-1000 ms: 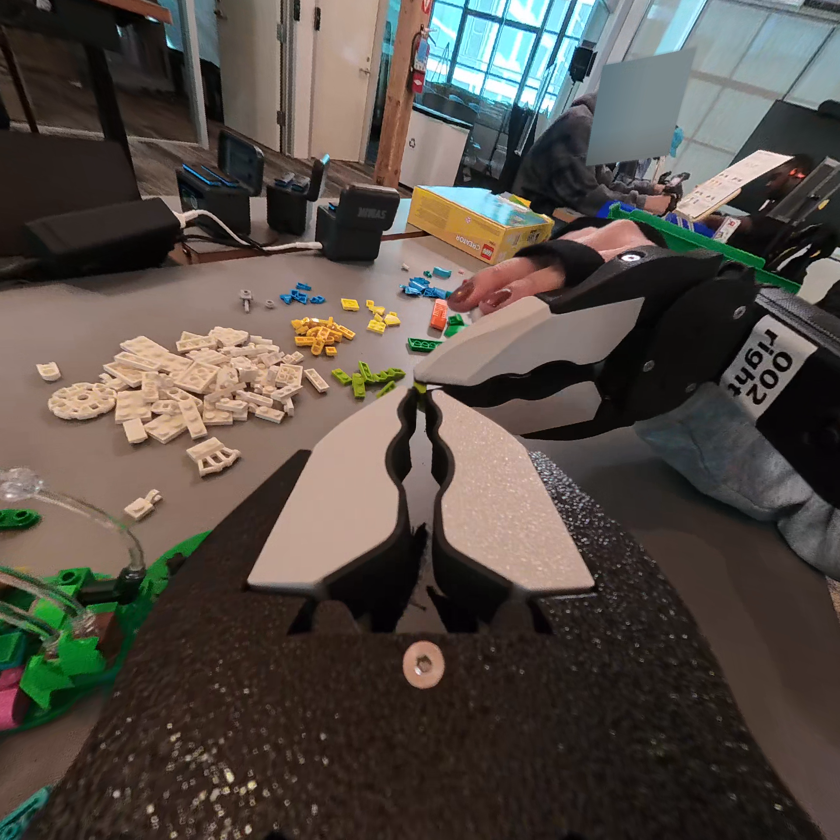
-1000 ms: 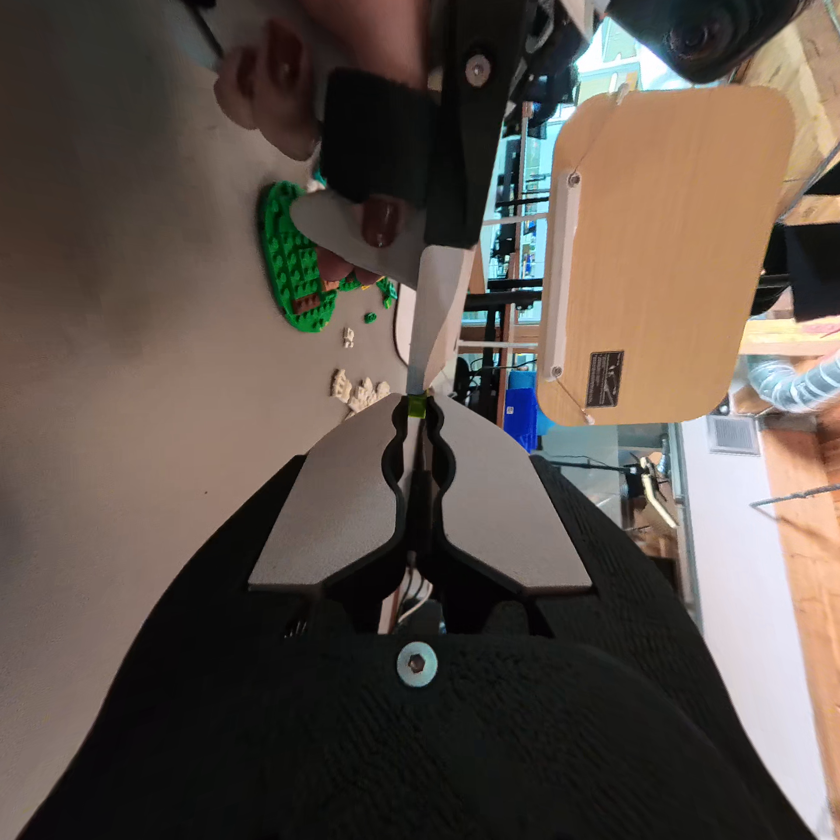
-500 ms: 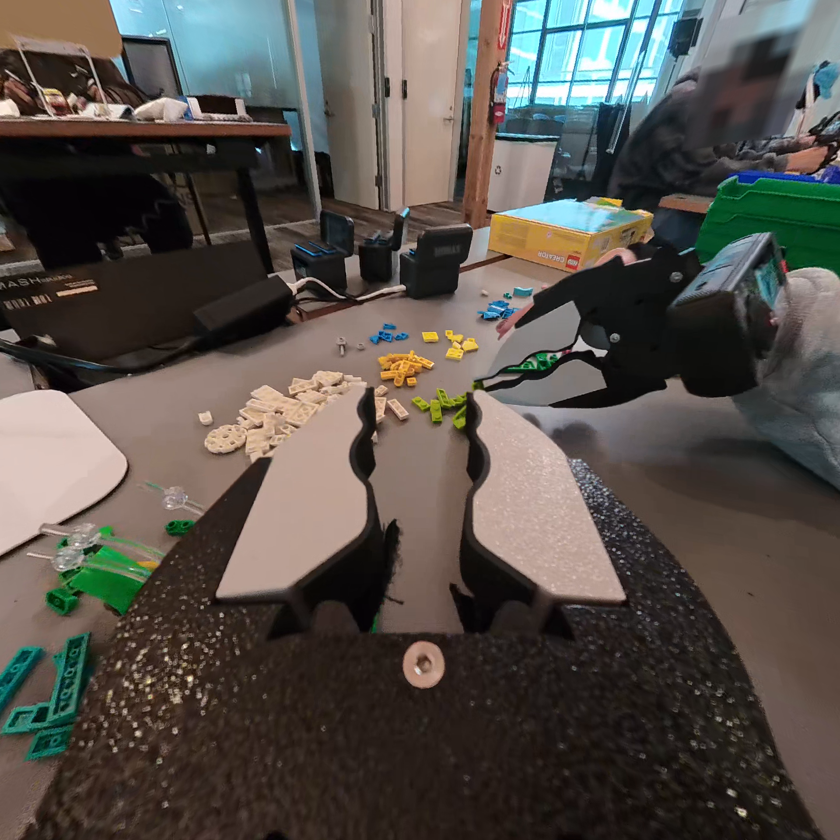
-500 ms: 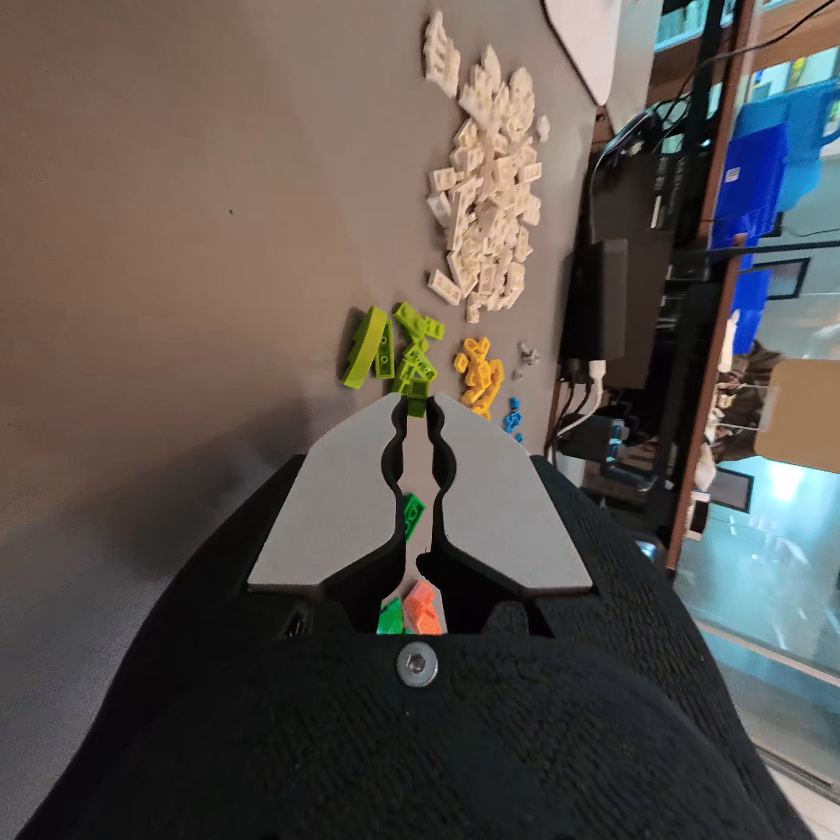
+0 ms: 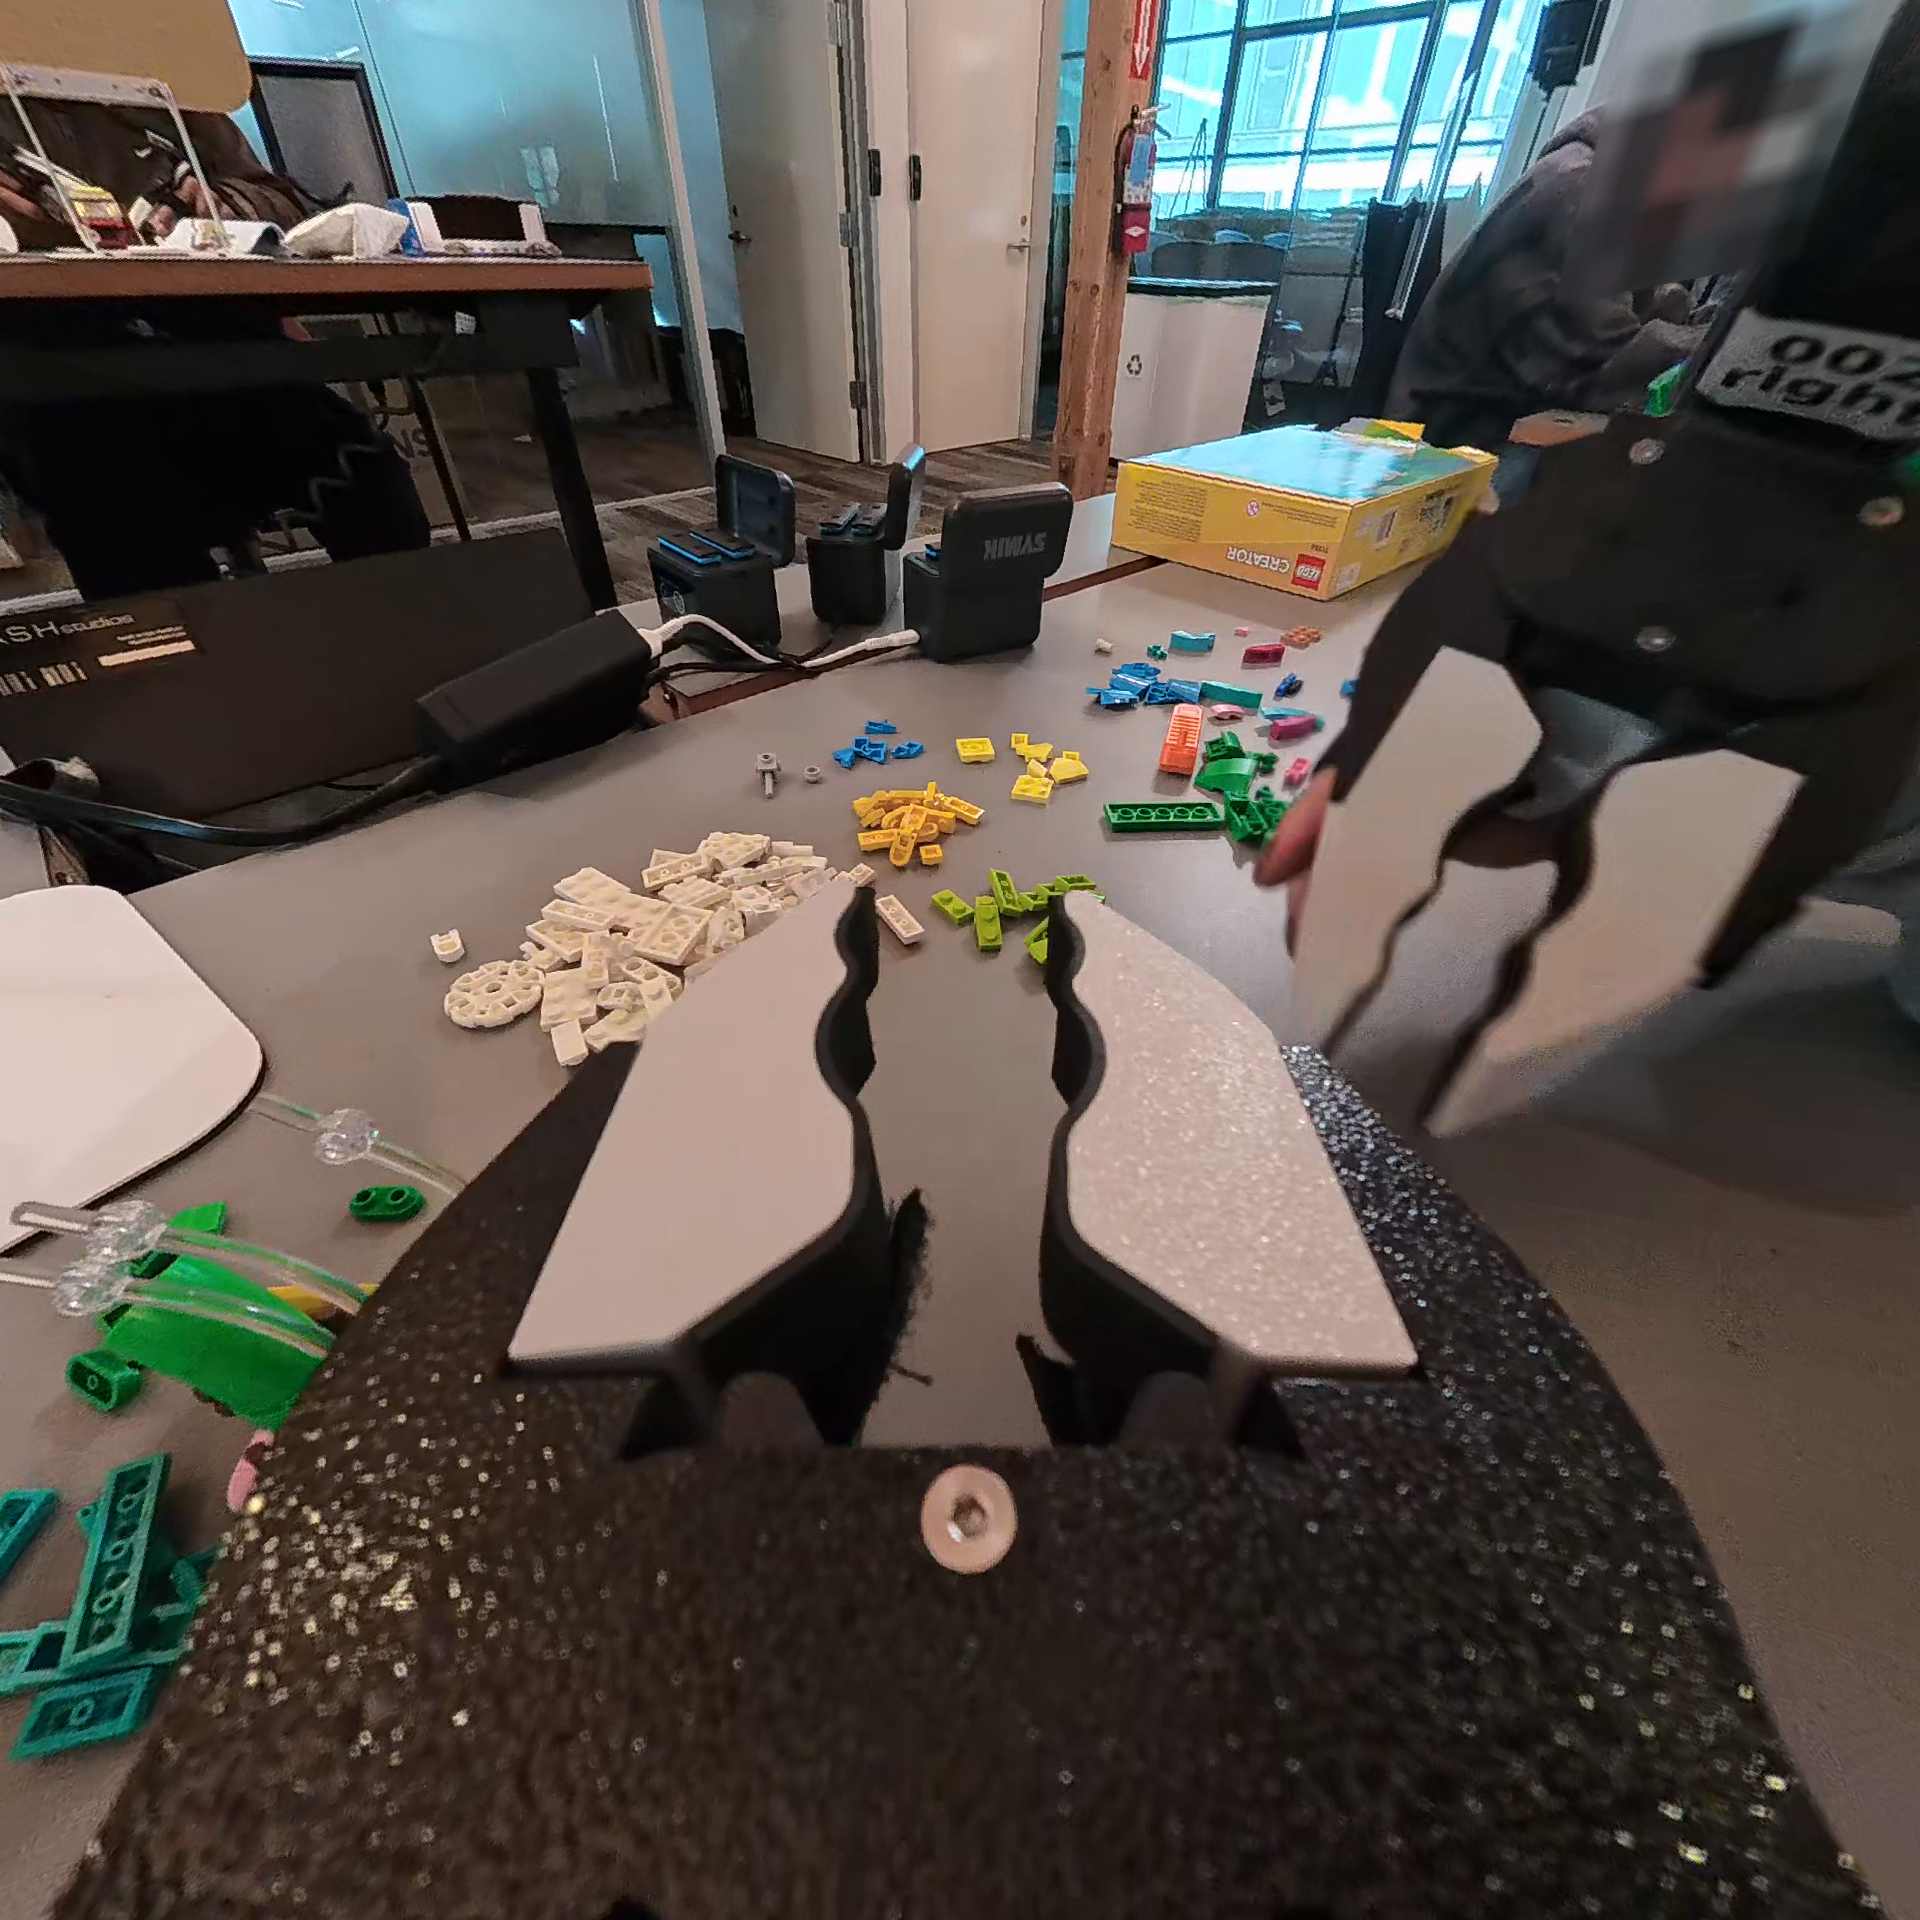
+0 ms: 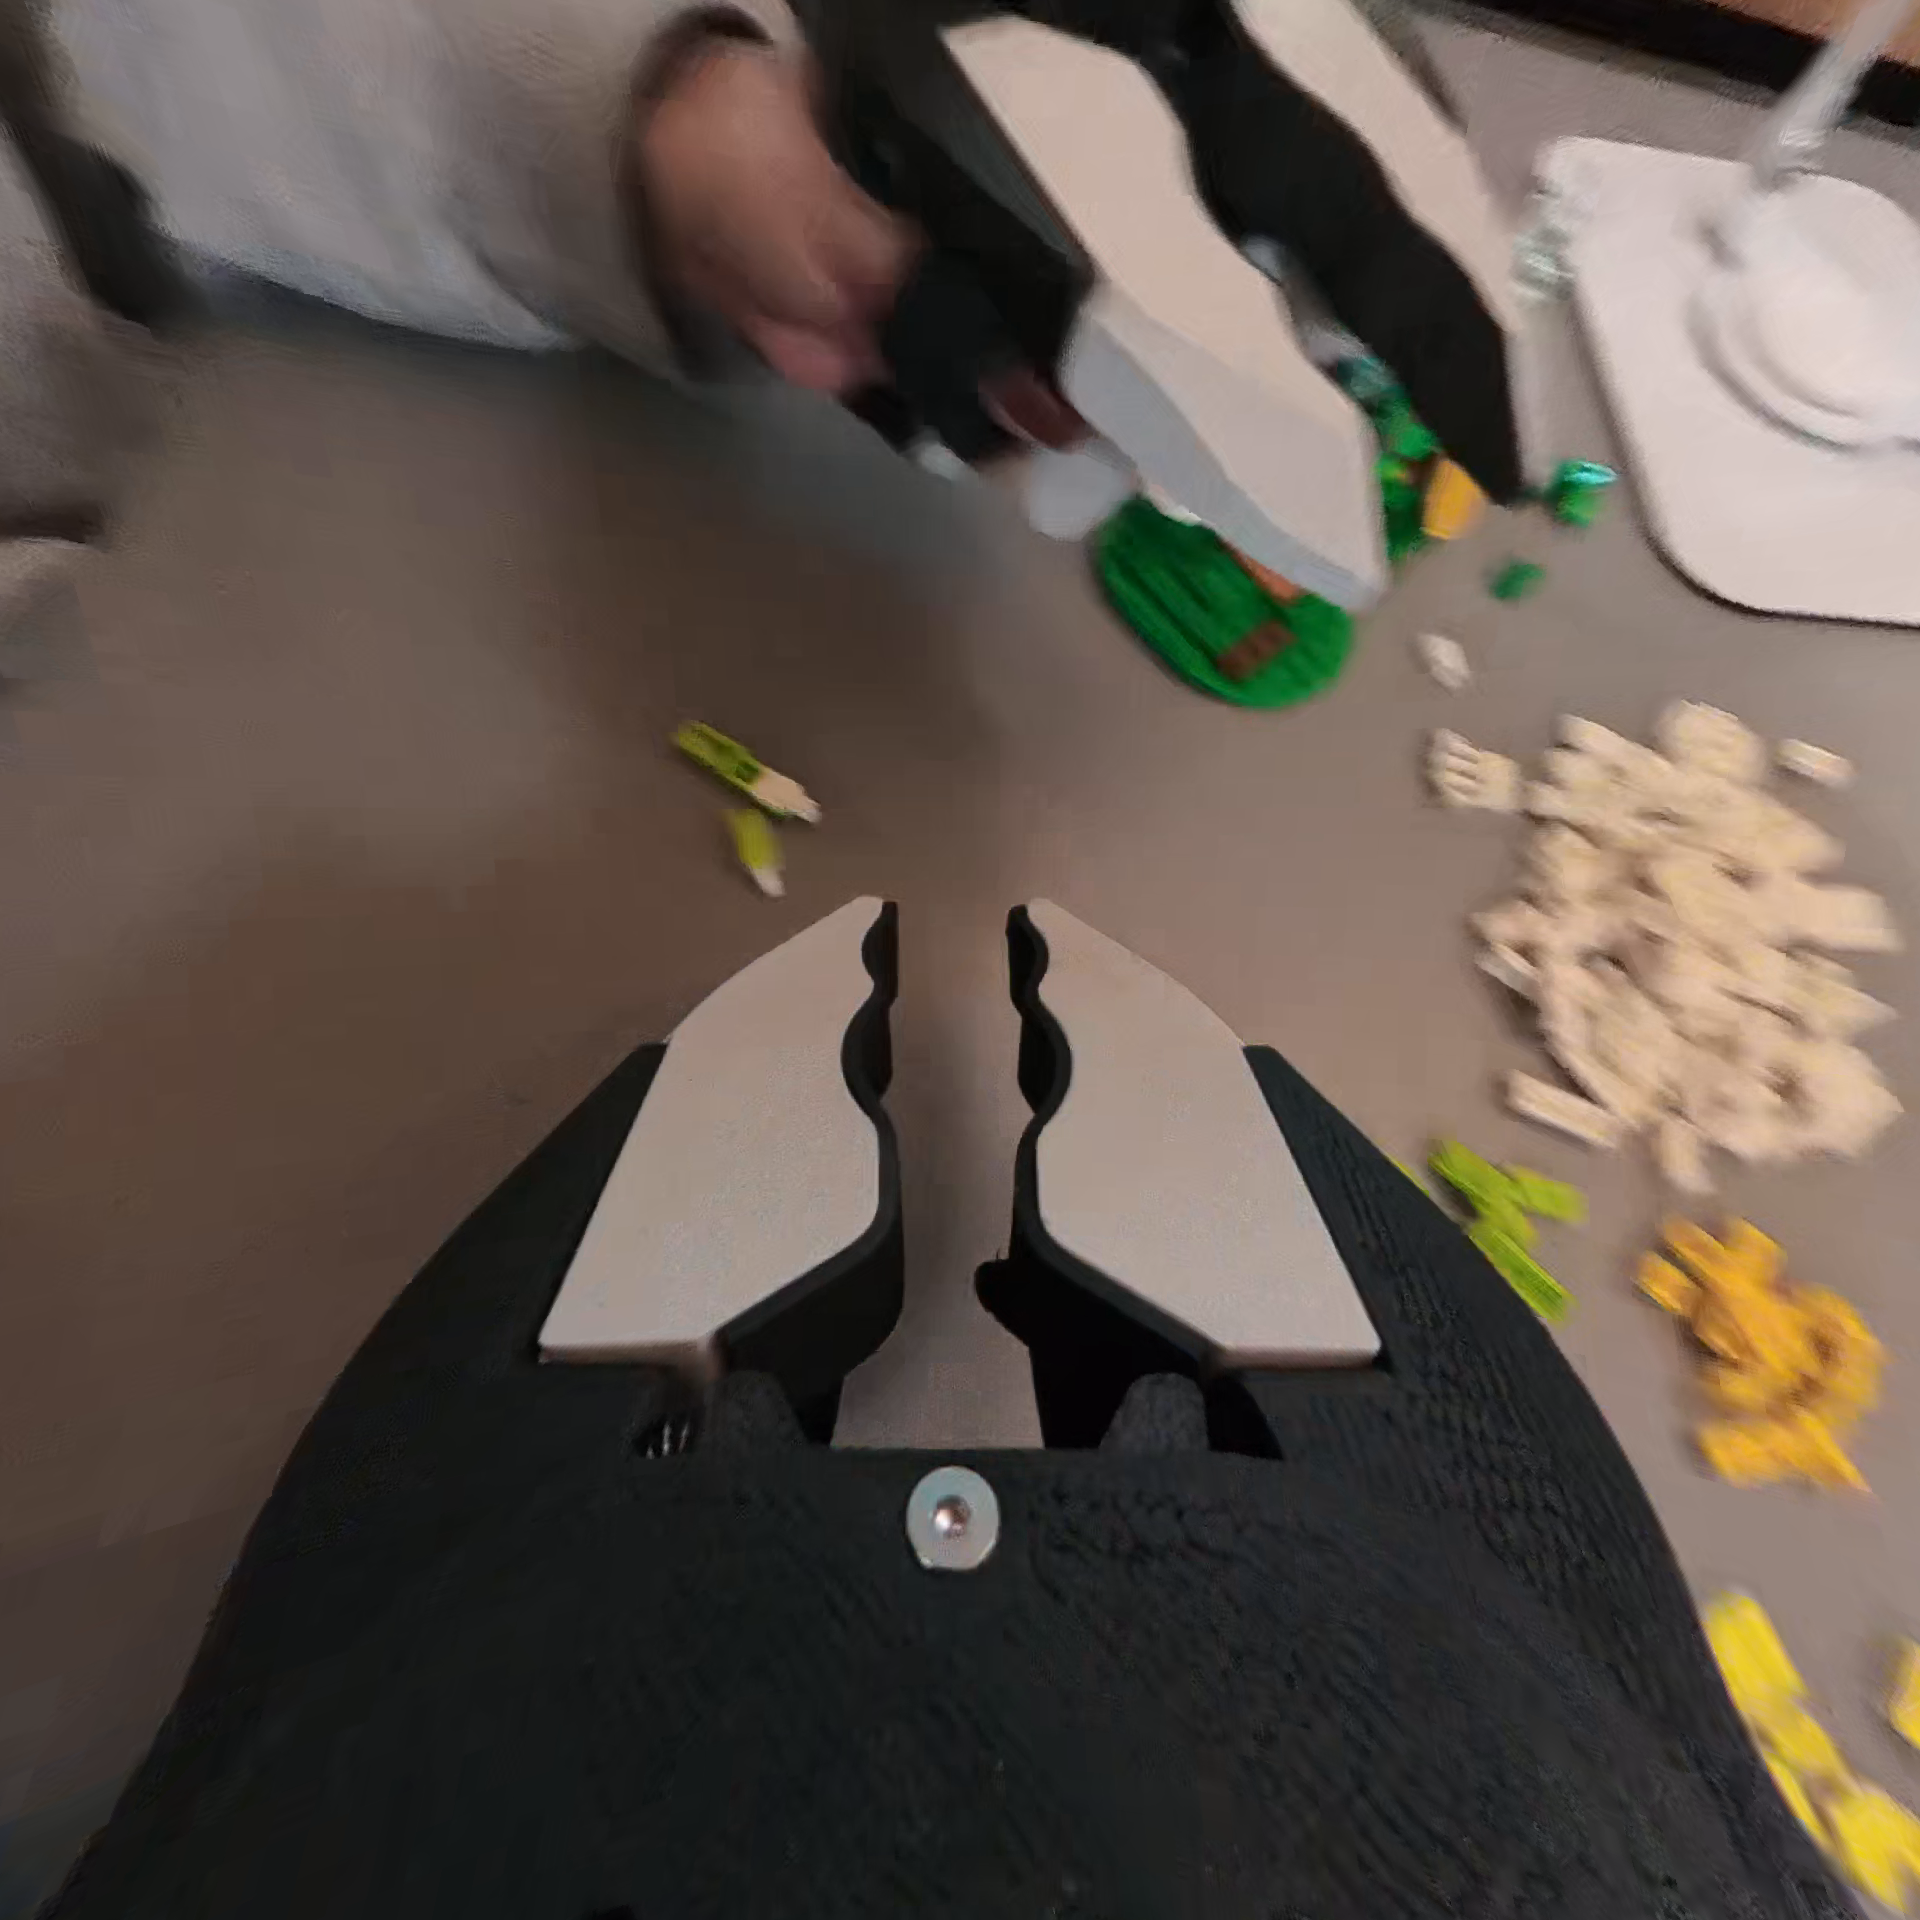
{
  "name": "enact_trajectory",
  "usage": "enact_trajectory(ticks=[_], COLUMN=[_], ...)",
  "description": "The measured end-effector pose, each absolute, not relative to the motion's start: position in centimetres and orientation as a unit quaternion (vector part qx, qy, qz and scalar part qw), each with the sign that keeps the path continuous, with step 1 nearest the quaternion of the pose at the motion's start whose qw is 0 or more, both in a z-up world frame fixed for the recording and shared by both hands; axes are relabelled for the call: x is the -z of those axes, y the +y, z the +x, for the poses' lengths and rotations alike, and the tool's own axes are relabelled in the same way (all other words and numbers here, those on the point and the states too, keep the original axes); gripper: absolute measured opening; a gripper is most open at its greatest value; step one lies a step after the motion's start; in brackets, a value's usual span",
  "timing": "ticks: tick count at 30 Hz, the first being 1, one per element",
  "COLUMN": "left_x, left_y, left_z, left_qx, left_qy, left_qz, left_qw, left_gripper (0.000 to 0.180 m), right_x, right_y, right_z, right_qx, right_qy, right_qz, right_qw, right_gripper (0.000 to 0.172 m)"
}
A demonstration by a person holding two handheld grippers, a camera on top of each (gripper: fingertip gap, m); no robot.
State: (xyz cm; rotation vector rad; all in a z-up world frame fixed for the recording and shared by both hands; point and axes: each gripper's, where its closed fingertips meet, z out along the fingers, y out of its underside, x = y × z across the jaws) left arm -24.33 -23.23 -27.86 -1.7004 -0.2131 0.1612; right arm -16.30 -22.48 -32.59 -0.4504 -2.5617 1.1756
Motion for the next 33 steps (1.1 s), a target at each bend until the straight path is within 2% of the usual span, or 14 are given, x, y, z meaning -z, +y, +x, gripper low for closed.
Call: enact_trajectory(ticks=[7,11,14,16,20,24,27,30,33], left_x=[28.3,28.3,28.3,28.3,28.1,27.2,27.0,27.6,29.1], left_y=[-23.0,-23.0,-22.9,-22.9,-22.9,-22.7,-22.6,-22.5,-22.5], left_z=[-24.0,-24.0,-23.9,-23.8,-23.5,-21.6,-20.9,-20.4,-20.2], left_qx=[-0.068,-0.063,-0.056,-0.054,-0.049,0.008,0.016,-0.062,-0.212], left_qy=[-0.087,-0.088,-0.087,-0.084,-0.075,-0.033,-0.017,0.055,0.174], left_qz=[-0.756,-0.755,-0.754,-0.755,-0.752,-0.735,-0.727,-0.743,-0.749], left_qw=[0.646,0.646,0.648,0.648,0.653,0.678,0.686,0.665,0.603], left_gripper=[0.029,0.028,0.028,0.028,0.022,0.003,0.008,0.023,0.027], right_x=[35.9,36.9,36.9,36.6,34.8,31.1,29.9,30.5,30.6], right_y=[-26.2,-26.4,-26.7,-26.7,-25.3,-22.8,-21.6,-21.5,-21.9], right_z=[-13.7,-13.7,-14.1,-14.4,-16.6,-20.1,-20.3,-19.9,-19.6], right_qx=[-0.36,-0.344,-0.348,-0.351,-0.372,-0.399,-0.363,-0.303,-0.3], right_qy=[-0.926,-0.933,-0.932,-0.929,-0.907,-0.814,-0.756,-0.752,-0.755], right_qz=[-0.105,-0.102,-0.093,-0.092,-0.12,-0.15,-0.137,-0.099,-0.079], right_qw=[0.033,0.029,0.05,0.065,0.157,0.395,0.528,0.577,0.578], right_gripper=[0.021,0.015,0.002,0.002,0.002,0.002,0.001,0.001,0.001])
